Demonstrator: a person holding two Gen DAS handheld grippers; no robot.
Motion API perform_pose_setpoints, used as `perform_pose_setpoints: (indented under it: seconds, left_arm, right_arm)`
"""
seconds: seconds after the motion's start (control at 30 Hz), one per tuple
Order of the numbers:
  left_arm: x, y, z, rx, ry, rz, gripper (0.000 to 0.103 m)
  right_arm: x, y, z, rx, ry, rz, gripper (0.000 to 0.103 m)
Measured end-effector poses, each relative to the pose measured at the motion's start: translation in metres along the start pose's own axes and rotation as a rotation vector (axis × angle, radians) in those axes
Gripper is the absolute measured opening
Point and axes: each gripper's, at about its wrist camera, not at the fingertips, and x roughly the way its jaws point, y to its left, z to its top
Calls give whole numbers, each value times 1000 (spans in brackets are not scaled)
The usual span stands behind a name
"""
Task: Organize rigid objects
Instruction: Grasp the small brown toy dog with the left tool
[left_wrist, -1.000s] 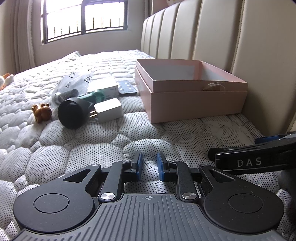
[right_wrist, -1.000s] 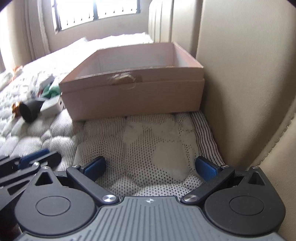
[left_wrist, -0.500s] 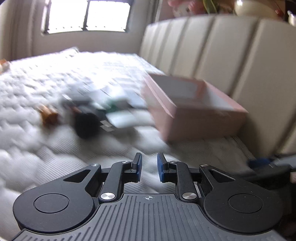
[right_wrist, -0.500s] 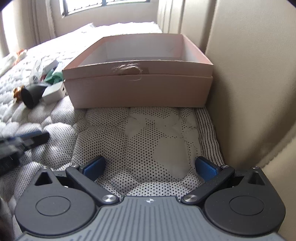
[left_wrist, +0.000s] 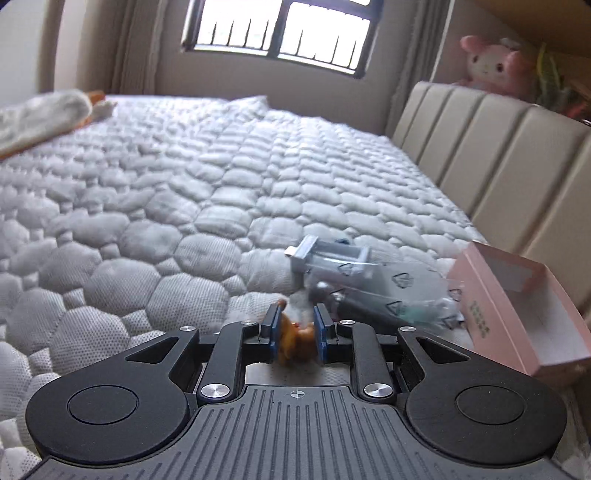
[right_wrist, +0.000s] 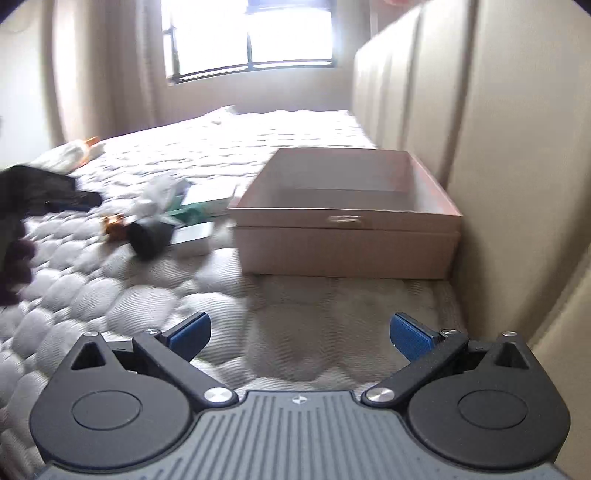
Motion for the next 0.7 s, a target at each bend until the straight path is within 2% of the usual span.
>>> perform_pose_setpoints:
  seconds: [0.13,0.23,0.33,0.47,0.53,0.7]
  left_arm:
    - [24,10,4,-69,52,6,21]
    - [40,13,6,-94,86,52,22]
    - [46,5,4,-51,75,79,27]
    - [53,-6,0,12,106,101,29]
    - [52,-8,-3,33,93,100,29]
    - [58,-5,-3,37,92,89,30]
  right_arm:
    - [-3,8,-2,-31,-9,50,103]
    - [2,15,-6,-50,-4,55,103]
    - [-1,16,-13,-76,-1,49,103]
    - [-2,20,-20,-117,-5,35,103]
    - [0,23,-21,-125,-2,41,103]
    - [5,26,-21,-124,-4,54,103]
